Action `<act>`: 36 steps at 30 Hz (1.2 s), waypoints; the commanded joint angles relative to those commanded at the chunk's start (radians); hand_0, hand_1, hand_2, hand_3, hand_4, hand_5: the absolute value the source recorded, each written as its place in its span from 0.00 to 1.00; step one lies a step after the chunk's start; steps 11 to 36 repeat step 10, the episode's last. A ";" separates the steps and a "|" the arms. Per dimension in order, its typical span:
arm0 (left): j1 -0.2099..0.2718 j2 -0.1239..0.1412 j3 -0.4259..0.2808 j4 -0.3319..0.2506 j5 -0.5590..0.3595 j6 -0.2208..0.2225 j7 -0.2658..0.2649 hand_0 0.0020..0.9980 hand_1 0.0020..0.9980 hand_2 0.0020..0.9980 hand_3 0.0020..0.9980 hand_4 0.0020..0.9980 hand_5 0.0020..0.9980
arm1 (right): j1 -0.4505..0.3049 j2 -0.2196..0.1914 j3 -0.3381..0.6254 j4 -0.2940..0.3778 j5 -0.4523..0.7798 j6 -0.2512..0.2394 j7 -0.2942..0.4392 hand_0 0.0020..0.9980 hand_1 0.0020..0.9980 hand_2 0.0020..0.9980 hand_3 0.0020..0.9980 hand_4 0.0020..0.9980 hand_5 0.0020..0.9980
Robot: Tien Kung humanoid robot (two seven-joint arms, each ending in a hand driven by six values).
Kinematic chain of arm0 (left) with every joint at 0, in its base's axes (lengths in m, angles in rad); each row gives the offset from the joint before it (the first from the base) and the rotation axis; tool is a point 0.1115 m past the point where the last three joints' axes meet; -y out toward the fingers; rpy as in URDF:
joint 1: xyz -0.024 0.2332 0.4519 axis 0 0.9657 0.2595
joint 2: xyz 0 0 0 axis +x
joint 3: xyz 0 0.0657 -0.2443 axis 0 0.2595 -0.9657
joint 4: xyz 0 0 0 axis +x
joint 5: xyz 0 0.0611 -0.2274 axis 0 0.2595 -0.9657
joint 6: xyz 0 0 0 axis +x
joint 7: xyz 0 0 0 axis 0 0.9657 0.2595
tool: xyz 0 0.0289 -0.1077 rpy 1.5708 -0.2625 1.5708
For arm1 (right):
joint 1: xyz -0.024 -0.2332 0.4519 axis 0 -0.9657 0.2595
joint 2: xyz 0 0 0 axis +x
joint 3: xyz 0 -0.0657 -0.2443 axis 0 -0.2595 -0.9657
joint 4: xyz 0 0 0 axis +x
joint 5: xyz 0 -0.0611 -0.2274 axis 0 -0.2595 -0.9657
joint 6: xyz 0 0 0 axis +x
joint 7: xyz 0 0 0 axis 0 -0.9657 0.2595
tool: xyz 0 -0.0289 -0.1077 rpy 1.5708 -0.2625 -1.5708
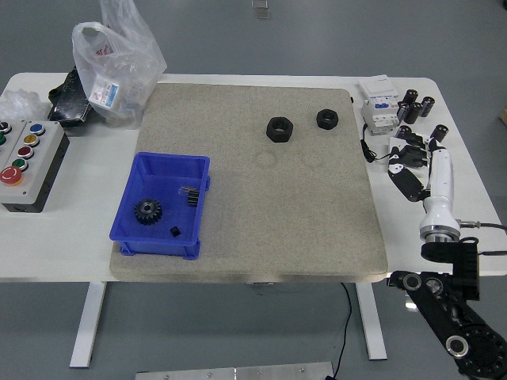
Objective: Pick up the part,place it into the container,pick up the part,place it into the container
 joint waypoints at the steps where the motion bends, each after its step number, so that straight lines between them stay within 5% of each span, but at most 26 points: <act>1: -0.002 0.000 0.000 0.000 0.002 0.000 0.000 0.62 0.62 0.62 0.62 0.60 0.35 | 0.001 0.000 0.001 0.004 -0.025 0.000 -0.018 0.66 0.73 0.72 0.69 0.59 0.25; 10: -0.019 -0.005 0.008 0.000 0.010 0.001 0.001 0.62 0.62 0.62 0.62 0.60 0.35 | 0.010 -0.005 0.009 0.023 -0.210 0.003 -0.121 0.67 0.73 0.72 0.69 0.59 0.26; 36: -0.019 -0.005 0.008 0.000 0.010 0.001 0.001 0.62 0.62 0.62 0.62 0.60 0.35 | 0.010 -0.005 0.009 0.023 -0.210 0.003 -0.121 0.67 0.73 0.72 0.69 0.59 0.26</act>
